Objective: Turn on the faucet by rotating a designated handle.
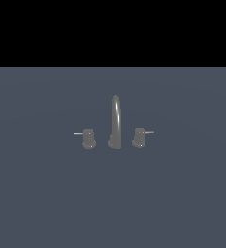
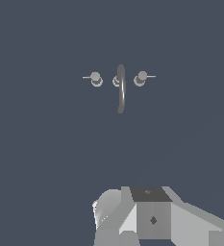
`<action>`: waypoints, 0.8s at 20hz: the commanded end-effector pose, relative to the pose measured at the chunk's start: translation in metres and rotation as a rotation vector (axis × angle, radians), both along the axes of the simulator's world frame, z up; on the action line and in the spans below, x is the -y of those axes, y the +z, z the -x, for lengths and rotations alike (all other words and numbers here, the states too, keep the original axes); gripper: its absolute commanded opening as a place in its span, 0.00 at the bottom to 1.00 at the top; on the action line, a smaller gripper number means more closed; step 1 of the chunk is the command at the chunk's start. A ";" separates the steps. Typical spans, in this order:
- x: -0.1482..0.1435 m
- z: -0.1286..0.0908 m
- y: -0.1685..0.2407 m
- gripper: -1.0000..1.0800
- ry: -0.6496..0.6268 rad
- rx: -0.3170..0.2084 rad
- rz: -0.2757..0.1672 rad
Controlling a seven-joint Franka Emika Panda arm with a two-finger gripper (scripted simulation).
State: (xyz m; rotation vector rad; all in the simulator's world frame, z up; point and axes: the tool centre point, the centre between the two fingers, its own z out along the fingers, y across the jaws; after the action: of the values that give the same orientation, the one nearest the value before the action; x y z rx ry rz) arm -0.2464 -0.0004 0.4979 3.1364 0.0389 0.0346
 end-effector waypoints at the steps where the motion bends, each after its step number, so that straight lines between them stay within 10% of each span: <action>1: 0.000 0.000 0.000 0.00 0.000 0.000 0.000; 16: -0.009 -0.031 -0.042 0.00 -0.149 -0.002 -0.003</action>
State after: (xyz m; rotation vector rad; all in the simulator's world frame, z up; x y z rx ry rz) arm -0.2209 0.0076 0.4637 3.1339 -0.1526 0.0329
